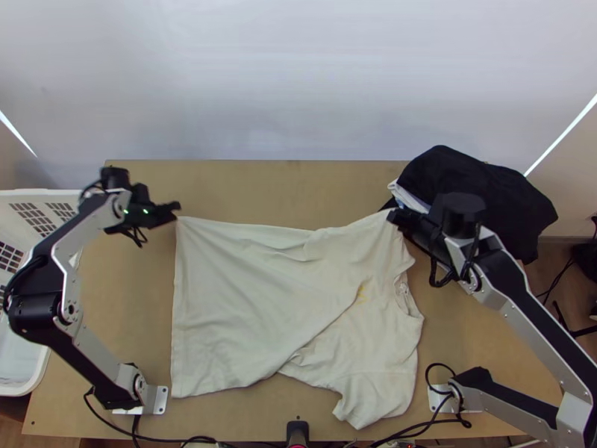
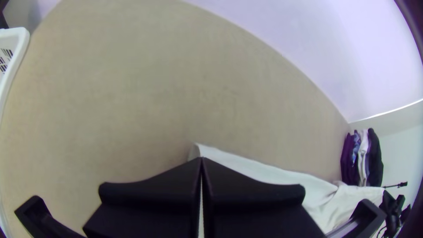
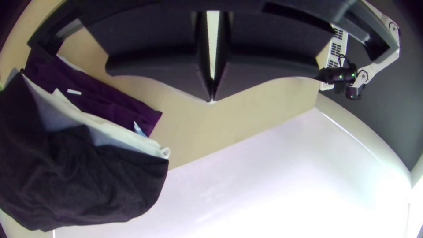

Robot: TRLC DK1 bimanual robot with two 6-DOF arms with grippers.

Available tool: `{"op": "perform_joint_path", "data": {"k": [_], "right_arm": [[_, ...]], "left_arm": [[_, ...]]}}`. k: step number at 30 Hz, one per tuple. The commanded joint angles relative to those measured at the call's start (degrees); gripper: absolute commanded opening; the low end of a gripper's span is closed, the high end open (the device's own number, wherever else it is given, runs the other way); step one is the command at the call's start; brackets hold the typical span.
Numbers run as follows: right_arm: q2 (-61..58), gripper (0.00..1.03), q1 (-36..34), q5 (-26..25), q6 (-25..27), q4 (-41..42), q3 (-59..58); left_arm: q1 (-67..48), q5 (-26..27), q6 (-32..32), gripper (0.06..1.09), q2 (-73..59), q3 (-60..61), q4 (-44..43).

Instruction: Fold the t-shirt

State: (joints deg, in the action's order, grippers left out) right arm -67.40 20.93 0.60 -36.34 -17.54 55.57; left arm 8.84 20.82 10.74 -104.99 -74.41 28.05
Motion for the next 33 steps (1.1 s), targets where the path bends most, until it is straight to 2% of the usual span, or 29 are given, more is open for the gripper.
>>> {"op": "perform_joint_path", "data": {"k": [1,5,10,17,20,24,30,33], "right_arm": [[-1.2,0.03,-2.1,-0.2,1.4,0.1,5.3],[-4.0,0.03,-3.4,-1.1,1.9,0.9,9.7],[-10.4,0.03,-4.0,-5.8,5.1,3.9,18.1],[-21.8,0.03,-5.3,-7.6,7.1,4.7,43.4],[-23.1,0.03,-5.3,-7.5,7.1,3.7,53.7],[-19.6,0.03,-4.5,-7.5,7.1,0.1,64.6],[-3.5,0.03,-2.8,-4.6,7.0,-2.9,64.3],[4.3,0.03,-2.8,-3.0,6.9,-7.6,63.6]], "left_arm": [[2.8,1.0,4.2,0.1,3.2,-11.1,4.1],[3.6,1.0,9.0,0.09,3.6,-21.7,7.5],[3.7,0.8,14.9,0.09,4.6,-34.0,9.3],[4.7,0.3,21.2,0.09,2.7,-54.6,12.9],[6.0,0.4,24.2,0.09,5.8,-56.7,10.2],[10.1,3.8,30.8,0.09,12.6,-56.5,6.3],[15.1,7.4,35.0,0.09,26.1,-52.9,5.3],[16.9,8.6,35.9,0.09,33.8,-50.4,6.8]]}}
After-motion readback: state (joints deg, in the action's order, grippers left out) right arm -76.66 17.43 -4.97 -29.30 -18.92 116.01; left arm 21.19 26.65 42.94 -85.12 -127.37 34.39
